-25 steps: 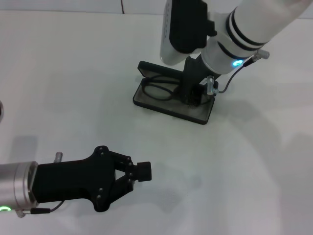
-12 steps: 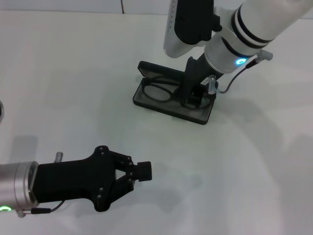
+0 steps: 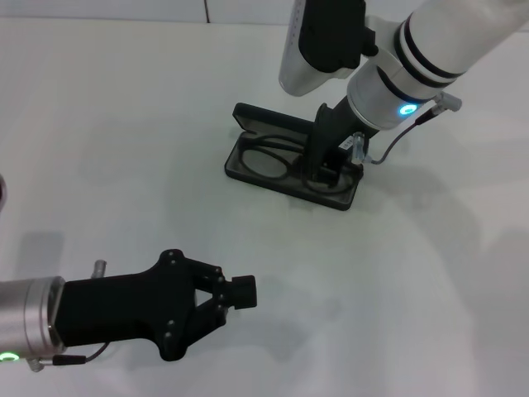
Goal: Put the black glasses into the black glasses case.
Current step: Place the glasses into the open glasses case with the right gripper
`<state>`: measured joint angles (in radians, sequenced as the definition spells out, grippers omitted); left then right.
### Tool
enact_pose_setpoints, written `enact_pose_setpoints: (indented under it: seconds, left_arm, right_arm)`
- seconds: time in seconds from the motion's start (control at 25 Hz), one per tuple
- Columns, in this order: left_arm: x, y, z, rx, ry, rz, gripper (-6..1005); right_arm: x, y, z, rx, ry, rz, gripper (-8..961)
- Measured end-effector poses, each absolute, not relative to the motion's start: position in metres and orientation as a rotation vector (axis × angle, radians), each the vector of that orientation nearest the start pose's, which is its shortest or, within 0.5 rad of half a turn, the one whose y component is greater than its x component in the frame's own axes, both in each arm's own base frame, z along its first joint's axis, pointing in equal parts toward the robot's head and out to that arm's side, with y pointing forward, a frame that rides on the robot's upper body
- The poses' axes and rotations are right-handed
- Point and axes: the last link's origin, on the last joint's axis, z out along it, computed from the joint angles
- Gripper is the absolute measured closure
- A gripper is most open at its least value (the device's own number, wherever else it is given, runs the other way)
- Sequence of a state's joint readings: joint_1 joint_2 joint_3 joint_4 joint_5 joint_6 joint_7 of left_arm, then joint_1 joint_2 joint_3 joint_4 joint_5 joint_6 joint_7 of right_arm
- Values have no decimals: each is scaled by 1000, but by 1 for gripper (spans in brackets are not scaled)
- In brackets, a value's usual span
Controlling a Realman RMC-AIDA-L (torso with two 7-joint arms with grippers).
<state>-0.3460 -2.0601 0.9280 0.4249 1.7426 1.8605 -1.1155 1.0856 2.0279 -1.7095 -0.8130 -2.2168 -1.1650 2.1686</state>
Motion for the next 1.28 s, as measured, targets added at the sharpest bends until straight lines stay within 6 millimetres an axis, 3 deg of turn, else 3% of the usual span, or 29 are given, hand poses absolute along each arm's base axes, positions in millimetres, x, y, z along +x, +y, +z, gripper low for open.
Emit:
enact_pose_setpoints:
  seconds: [1.28]
  left_arm:
    - [-273, 223, -30, -2865, -588, -1192, 948]
  right_arm:
    - [81, 409, -86, -2911, 154, -425, 850]
